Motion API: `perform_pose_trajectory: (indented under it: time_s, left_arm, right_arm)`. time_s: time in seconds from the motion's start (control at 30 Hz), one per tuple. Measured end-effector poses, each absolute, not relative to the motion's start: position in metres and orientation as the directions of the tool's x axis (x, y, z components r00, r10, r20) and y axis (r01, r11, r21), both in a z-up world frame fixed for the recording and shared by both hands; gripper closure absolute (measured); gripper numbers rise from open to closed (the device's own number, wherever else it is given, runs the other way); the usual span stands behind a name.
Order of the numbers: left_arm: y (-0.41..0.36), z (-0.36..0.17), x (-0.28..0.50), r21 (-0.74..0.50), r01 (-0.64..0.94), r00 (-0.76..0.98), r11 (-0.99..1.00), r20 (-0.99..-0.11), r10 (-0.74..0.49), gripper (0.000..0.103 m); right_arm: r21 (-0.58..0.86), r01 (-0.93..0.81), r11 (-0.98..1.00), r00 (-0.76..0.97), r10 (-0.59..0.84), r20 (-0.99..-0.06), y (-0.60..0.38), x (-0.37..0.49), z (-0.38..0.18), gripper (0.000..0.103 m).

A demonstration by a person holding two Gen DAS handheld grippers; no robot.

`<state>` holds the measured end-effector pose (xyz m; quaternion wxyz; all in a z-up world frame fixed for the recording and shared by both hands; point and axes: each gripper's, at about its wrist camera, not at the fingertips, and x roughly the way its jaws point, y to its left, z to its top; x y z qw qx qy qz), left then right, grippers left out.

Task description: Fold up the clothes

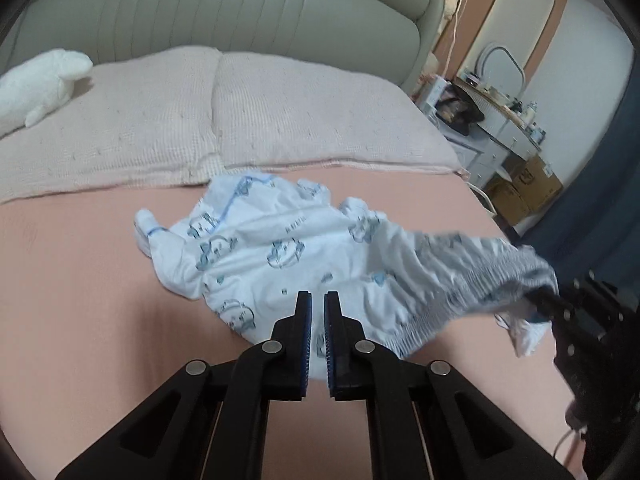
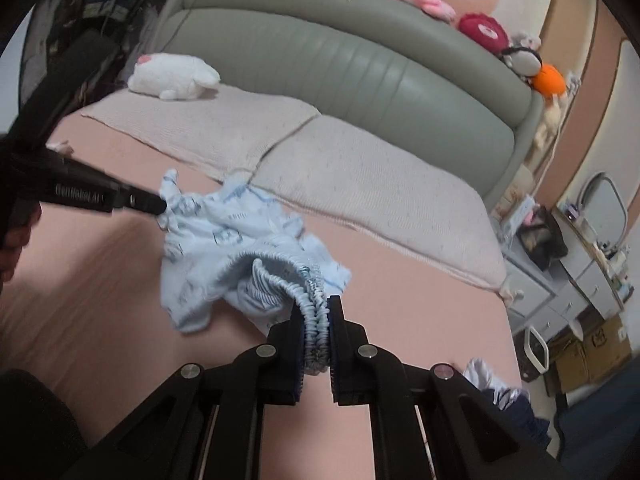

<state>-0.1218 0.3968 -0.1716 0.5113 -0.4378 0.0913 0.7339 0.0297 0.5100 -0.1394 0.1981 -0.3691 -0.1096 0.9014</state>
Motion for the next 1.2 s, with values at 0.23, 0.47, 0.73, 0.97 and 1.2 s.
perform_pose_trajectory:
  time_s: [0.23, 0.47, 0.73, 0.97, 1.2]
  left_arm:
    - [0.382, -0.188, -0.092, -0.241, -0.88, -0.103, -0.41, -0.745, 0.659, 0.0]
    - [0.393, -0.193, -0.082, -0.123, -0.892, -0.224, -0.435, -0.715, 0.662, 0.0]
    - [0.408, -0.187, -0.059, -0.001, -0.873, -0.393, -0.487, -0.591, 0.705, 0.0]
    - [0.425, -0.199, -0.042, 0.244, -0.797, -0.594, -0.552, -0.481, 0.645, 0.001]
    - [0.405, -0.177, -0.072, 0.108, -0.778, -0.592, -0.619, -0.459, 0.663, 0.08]
  right_arm:
    - [-0.372, -0.18, -0.911, -0.685, 0.387, -0.617, 0.499, 0.007, -0.11, 0.097]
    - [-0.415, -0.122, -0.902, -0.725, 0.366, -0.584, 0.486, -0.023, -0.059, 0.097]
    - [-0.401, -0.08, -0.913, -0.734, 0.326, -0.596, 0.482, -0.042, -0.038, 0.097]
    - [-0.4, -0.081, -0.913, -0.746, 0.322, -0.583, 0.484, -0.04, -0.026, 0.097]
    - [-0.342, -0.104, -0.934, -0.749, 0.3, -0.591, 0.506, -0.037, -0.019, 0.097]
